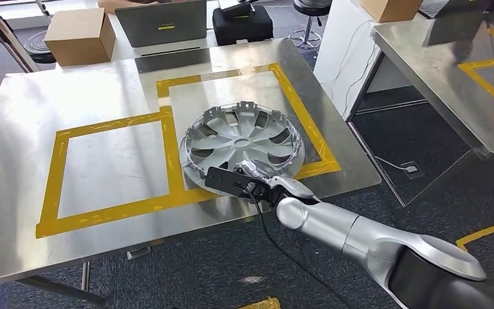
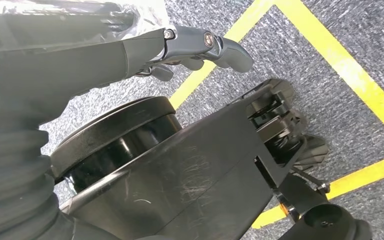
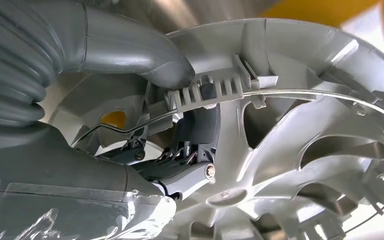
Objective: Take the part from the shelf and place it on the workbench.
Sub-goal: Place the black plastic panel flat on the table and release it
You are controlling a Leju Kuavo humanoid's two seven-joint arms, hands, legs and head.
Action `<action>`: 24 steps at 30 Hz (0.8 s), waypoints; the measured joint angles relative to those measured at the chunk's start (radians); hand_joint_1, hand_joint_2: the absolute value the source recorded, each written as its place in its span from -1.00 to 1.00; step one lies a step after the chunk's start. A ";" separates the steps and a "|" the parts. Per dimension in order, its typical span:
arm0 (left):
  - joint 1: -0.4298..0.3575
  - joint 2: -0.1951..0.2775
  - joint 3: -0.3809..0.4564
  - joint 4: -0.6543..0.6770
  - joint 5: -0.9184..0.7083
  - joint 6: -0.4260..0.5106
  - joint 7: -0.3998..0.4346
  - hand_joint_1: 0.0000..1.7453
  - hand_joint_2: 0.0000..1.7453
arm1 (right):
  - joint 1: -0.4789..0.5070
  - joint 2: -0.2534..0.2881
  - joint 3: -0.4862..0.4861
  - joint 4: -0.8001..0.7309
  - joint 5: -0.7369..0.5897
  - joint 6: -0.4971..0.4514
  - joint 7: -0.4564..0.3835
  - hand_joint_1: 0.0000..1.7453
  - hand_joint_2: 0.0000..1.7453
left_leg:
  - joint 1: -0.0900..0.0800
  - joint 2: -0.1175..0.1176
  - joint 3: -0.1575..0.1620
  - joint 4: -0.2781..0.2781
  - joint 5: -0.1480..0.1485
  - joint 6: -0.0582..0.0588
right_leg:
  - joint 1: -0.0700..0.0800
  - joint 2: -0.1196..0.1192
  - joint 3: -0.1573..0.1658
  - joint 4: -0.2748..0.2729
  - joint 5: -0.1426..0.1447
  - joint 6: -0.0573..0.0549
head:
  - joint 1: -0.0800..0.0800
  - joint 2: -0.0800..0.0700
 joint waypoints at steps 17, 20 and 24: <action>-0.001 -0.006 0.025 0.000 -0.019 -0.004 0.000 -1.00 1.00 | -0.177 0.084 -0.047 0.134 0.087 -0.077 0.033 0.50 0.50 | 0.000 0.001 0.000 0.000 0.000 -0.001 | 0.000 0.002 -0.002 0.001 0.000 0.000 | 0.000 0.000; -0.002 -0.007 0.031 0.000 -0.024 -0.006 0.000 -1.00 1.00 | -0.179 0.099 -0.047 0.133 0.099 -0.056 0.034 -1.00 -1.00 | 0.000 0.001 0.000 0.000 0.000 -0.001 | 0.000 0.002 -0.002 0.001 0.000 0.000 | 0.000 0.000; -0.002 -0.008 0.041 0.000 -0.038 -0.013 0.015 -1.00 0.50 | -0.181 0.115 -0.047 0.133 0.109 -0.035 0.031 -1.00 -1.00 | 0.000 0.002 0.000 0.000 0.000 -0.001 | 0.000 0.002 -0.002 0.001 0.000 0.000 | 0.000 0.000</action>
